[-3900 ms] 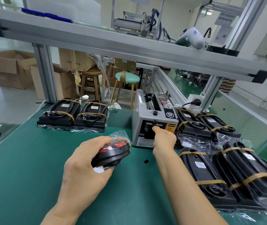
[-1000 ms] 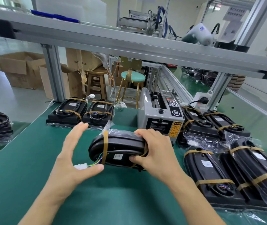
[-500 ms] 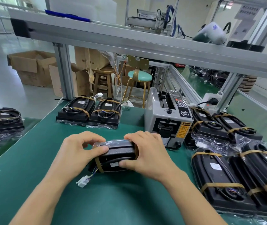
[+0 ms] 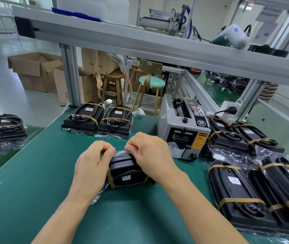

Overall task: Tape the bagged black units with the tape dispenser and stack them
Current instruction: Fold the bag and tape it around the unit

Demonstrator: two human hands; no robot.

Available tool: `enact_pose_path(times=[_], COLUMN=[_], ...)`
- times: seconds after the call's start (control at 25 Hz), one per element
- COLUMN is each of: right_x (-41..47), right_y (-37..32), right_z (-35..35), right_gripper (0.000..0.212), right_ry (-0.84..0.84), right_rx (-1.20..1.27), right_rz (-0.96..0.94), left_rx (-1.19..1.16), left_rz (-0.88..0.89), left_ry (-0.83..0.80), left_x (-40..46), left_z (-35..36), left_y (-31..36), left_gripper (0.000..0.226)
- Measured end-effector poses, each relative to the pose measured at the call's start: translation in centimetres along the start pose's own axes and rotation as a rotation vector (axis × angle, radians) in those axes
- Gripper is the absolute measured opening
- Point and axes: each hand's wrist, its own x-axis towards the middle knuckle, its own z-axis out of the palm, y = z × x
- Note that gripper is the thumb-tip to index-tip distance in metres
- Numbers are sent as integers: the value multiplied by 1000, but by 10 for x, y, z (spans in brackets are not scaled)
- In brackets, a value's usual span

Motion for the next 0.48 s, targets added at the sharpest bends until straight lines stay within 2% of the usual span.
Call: enact_pose_path(times=[0.08,0.12,0.2,0.24,0.32,0.36,0.4,0.48], right_x=[8,14,28,34,35,30,21,-4], right_y=[-4,-4,-3,-4,-7,-7,-5,2], right_z=[0,-1,-3,-5,-3,0,2,3], right_gripper=[25,24,23,23,20,17,16,14], right_ry=[-72,-131,-296,-383,-425,-314,-112,392], right_rx=[-55,-35,3,-8,-23,10,57,167], right_rz=[82,163,304,335,324,274,209,123], left_rx=[-80,-114,-80,-49,-52,-59,-64,-94], left_rz=[16,39,134,154,118,101,90,51], left_ry=[-48,-123,-325,-394,-408,-364,-313,-216], left_x=[-4,-5,-9,-10,-13,-14,-13,-12], left_z=[-4,-8,-15,-18,-20,-19,-18,-12], left_y=[0,-1,-9,-12,-18,-19,-18,-19], left_gripper=[16,18,54,64,65,63,61,52])
